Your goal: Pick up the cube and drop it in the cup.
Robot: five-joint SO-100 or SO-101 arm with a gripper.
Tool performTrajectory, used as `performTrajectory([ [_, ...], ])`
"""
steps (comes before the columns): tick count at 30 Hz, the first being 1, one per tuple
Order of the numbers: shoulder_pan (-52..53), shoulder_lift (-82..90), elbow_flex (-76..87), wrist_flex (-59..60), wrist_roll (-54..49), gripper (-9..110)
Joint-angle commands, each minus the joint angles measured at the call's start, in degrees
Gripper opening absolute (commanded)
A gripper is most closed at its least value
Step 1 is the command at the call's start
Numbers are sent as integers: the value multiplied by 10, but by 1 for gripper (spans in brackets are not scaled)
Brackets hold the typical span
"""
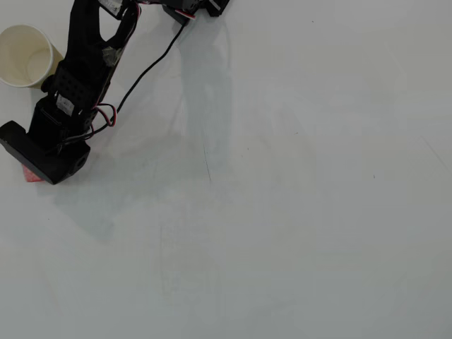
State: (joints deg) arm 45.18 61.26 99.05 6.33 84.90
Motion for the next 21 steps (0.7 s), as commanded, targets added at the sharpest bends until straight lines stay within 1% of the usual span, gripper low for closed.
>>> performTrajectory([
  [1, 4, 25, -88, -30, -11, 36],
  [6, 3, 25, -88, -31, -11, 40],
  [21, -4, 16, -93, -30, -11, 39],
])
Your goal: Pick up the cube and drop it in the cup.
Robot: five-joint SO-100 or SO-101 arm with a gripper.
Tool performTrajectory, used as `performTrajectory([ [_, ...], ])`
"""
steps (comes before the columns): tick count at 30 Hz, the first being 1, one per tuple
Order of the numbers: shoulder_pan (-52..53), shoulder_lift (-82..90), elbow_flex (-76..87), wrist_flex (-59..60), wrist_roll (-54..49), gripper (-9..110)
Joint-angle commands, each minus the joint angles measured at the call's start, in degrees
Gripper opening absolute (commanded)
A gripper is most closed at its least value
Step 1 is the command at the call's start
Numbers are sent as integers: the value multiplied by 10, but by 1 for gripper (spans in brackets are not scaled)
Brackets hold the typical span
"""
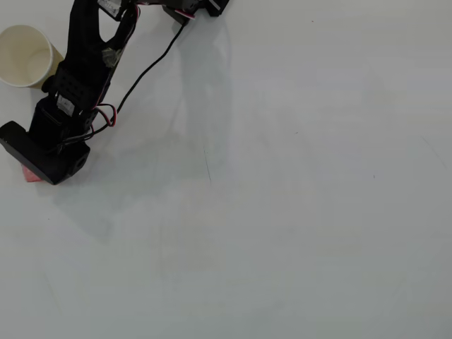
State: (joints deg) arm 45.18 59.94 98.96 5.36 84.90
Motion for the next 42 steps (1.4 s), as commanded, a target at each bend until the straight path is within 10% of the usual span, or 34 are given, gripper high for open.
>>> performTrajectory([
  [1, -4, 28, -92, -19, -11, 39],
  [42, 21, 31, -100, -16, -11, 39],
])
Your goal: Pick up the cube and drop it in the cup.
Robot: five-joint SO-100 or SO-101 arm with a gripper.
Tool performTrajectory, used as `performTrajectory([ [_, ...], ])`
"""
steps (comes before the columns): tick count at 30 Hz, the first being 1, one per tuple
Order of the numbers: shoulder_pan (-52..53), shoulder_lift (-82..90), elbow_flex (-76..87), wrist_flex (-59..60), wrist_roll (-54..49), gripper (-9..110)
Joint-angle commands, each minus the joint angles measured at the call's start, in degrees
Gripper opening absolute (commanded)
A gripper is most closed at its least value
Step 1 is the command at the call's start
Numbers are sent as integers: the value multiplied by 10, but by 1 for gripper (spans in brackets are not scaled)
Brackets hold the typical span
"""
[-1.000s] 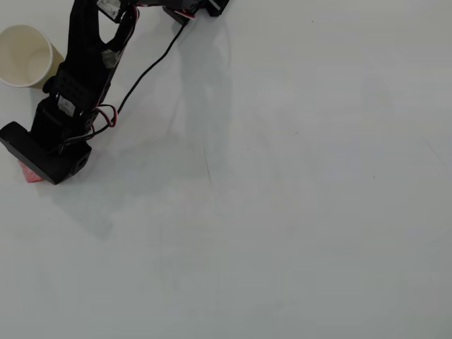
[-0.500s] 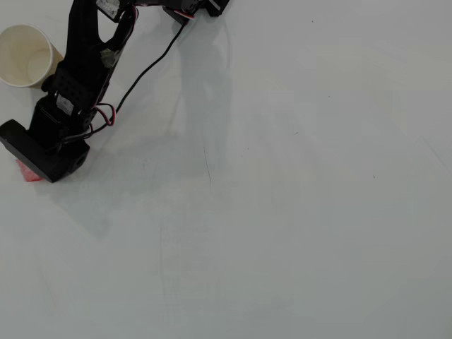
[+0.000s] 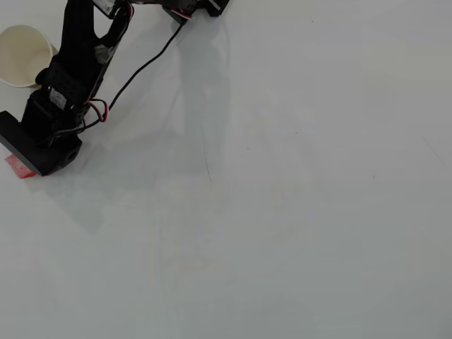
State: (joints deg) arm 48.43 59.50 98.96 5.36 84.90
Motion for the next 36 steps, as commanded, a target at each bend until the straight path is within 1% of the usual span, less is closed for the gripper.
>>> performTrajectory([
  [1, -14, 35, -102, -17, -11, 39],
  [13, -28, 14, -134, -14, -11, 39],
  [36, 14, 30, -97, -4, -11, 39],
])
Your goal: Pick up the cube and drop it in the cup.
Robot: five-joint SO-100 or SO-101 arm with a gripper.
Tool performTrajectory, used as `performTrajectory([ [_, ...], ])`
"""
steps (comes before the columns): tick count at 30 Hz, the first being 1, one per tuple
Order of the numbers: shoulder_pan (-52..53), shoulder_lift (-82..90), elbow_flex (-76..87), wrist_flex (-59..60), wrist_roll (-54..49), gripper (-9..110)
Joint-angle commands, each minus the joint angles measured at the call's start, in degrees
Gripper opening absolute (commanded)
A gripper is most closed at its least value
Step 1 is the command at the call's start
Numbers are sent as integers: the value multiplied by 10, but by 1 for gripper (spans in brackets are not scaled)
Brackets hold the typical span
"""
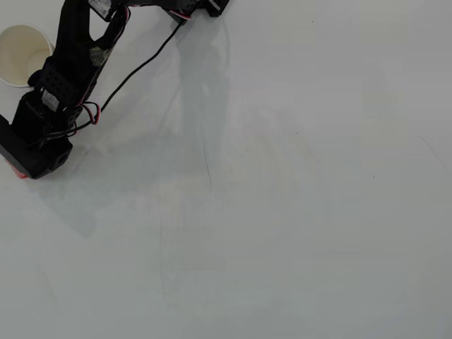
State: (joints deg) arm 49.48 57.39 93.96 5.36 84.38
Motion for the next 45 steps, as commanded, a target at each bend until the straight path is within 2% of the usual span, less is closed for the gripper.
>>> performTrajectory([
  [1, 3, 52, -47, -4, -5, 39],
  [7, -2, 55, -46, 4, -5, 35],
  [11, -5, 59, -46, 32, -5, 23],
  [19, -5, 62, -45, 26, -5, 8],
  [32, -11, 92, -43, 24, -4, 6],
  [45, -26, 275, 75, 31, 1, 6],
])
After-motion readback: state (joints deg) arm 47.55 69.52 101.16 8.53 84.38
